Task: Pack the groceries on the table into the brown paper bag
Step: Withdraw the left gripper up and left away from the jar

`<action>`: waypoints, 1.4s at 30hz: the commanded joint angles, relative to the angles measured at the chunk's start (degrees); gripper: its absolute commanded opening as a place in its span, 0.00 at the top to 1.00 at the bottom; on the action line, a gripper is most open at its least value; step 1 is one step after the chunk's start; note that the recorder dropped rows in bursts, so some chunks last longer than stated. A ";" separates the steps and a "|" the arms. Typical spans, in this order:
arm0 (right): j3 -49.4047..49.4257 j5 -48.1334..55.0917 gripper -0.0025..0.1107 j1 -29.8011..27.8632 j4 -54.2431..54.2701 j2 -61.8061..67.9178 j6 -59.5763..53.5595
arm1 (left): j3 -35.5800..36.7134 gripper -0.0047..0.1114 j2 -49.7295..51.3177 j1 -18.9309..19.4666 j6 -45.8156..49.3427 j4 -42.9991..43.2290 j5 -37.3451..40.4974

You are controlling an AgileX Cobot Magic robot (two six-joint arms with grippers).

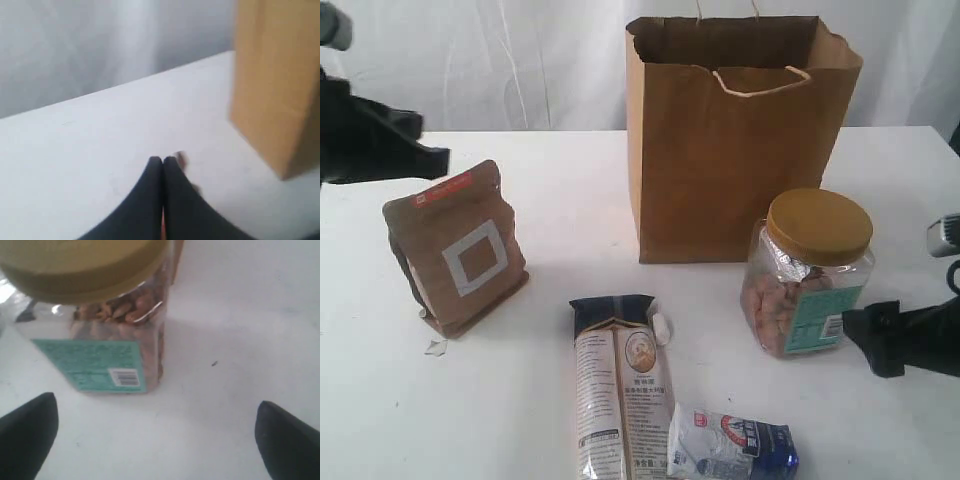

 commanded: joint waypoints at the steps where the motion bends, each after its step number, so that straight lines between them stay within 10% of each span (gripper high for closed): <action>1: -2.56 3.78 0.06 -0.01 2.10 4.82 -2.49 | 3.66 0.96 -2.25 0.87 -6.73 -1.56 19.72; 27: -11.47 6.11 0.06 -0.01 4.32 -6.32 -21.52 | 12.92 0.96 -9.99 0.87 19.22 -22.18 40.72; 32: -11.60 -1.54 0.06 -0.01 -22.81 -8.68 -44.56 | 12.92 0.96 -10.67 0.87 19.22 -22.18 40.72; 42: -11.49 -19.76 0.06 -0.01 -4.64 -9.04 5.77 | 12.92 0.96 -10.65 0.87 19.22 -25.51 40.48</action>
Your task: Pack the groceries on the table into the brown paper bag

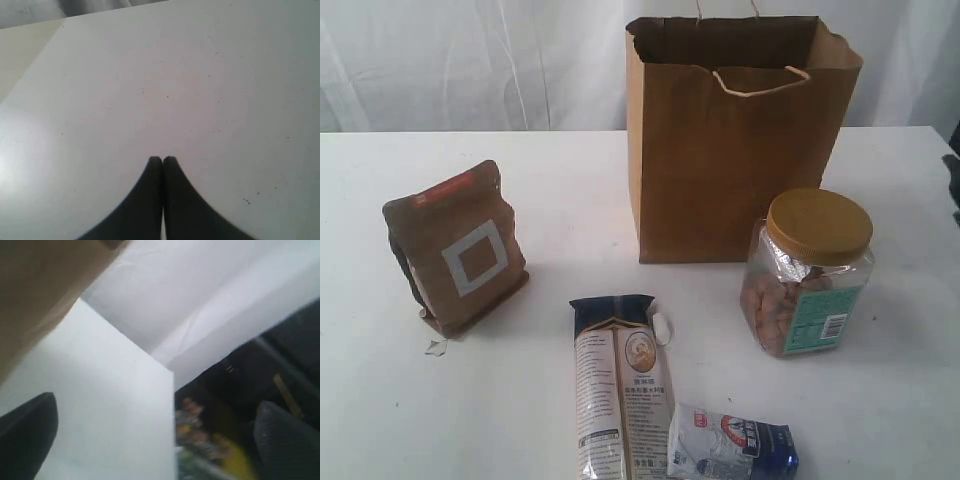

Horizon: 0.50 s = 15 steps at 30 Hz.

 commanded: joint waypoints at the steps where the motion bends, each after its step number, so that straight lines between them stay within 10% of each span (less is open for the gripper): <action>1: -0.15 -1.99 0.06 -0.01 9.69 -0.47 29.95 | 0.35 0.96 -0.53 0.19 -0.08 -2.31 0.65; 10: -0.15 -14.94 0.06 -0.01 9.58 -0.54 79.64 | 0.35 0.96 -0.53 0.19 -0.08 -2.47 0.65; 15: -0.15 -19.65 0.06 -0.01 2.32 -0.54 76.62 | 0.35 0.96 -0.53 0.19 0.03 -2.45 0.65</action>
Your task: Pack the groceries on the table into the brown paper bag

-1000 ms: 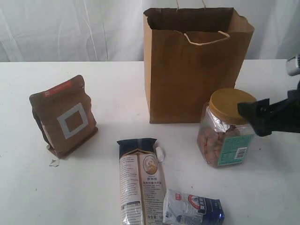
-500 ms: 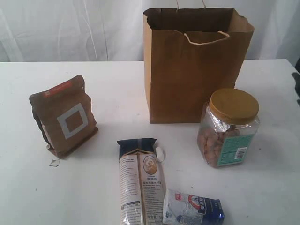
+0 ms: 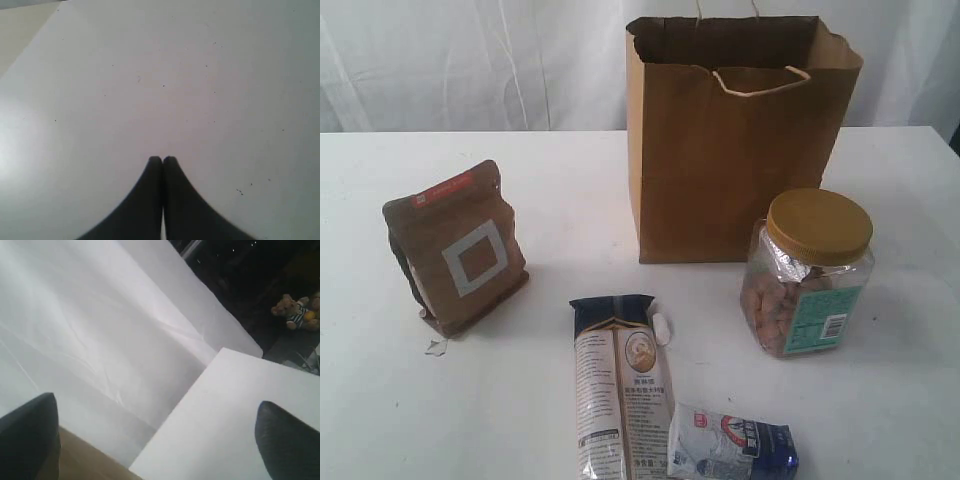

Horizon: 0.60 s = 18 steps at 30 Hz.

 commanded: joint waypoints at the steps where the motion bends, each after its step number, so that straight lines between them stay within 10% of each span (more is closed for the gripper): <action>1: -0.15 -4.17 0.06 -0.01 -10.89 -0.43 -8.42 | 0.35 0.96 -0.53 0.19 0.03 0.38 0.65; 7: -0.15 12.86 0.06 -0.01 -39.12 0.12 -53.01 | 0.35 0.96 -0.53 0.19 0.06 0.26 0.65; 12: -0.01 35.25 0.06 0.48 -40.23 4.72 -46.84 | 0.35 0.96 -0.53 0.19 0.06 -0.44 0.52; 18: -0.01 39.09 0.06 0.57 -36.90 9.42 -30.38 | 0.35 0.96 -0.53 0.19 0.06 -2.50 0.28</action>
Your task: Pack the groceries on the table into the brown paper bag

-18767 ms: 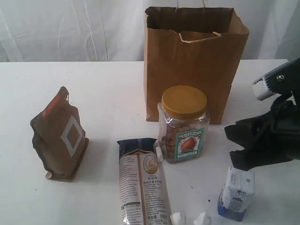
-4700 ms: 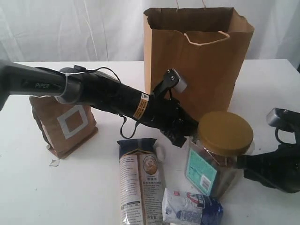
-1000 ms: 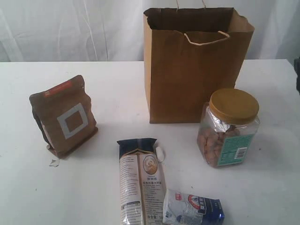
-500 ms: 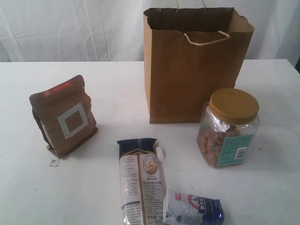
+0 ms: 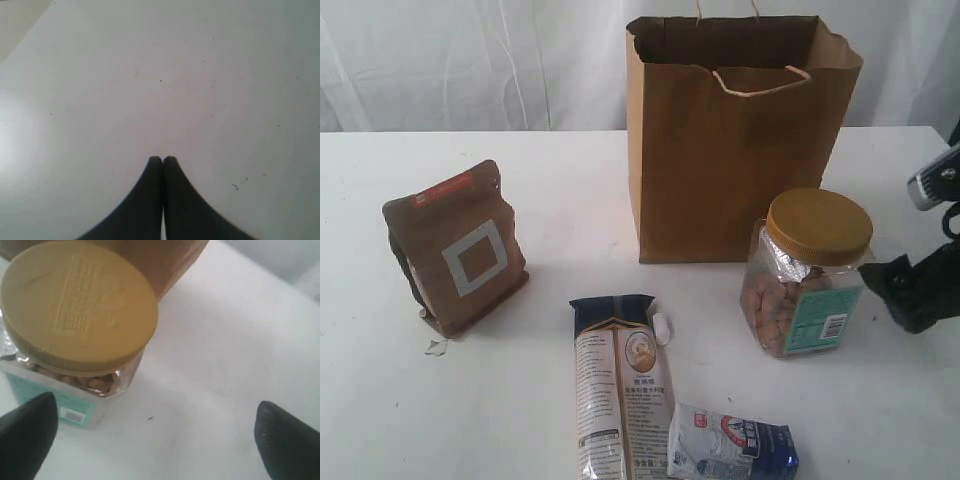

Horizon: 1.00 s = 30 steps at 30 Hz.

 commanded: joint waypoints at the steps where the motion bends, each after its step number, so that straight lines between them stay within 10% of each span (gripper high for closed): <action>1: -0.01 1.81 0.06 0.17 1.01 2.36 10.49 | 0.35 0.96 -0.53 0.19 -0.17 -1.54 0.38; 13: -0.12 -9.15 0.06 0.17 3.98 2.49 13.65 | 0.35 0.96 -0.53 0.19 1.40 -3.11 0.38; 30: -0.01 1.84 0.06 8.40 24.29 14.17 5.95 | 0.35 0.96 -0.53 0.19 1.40 -4.03 -3.33</action>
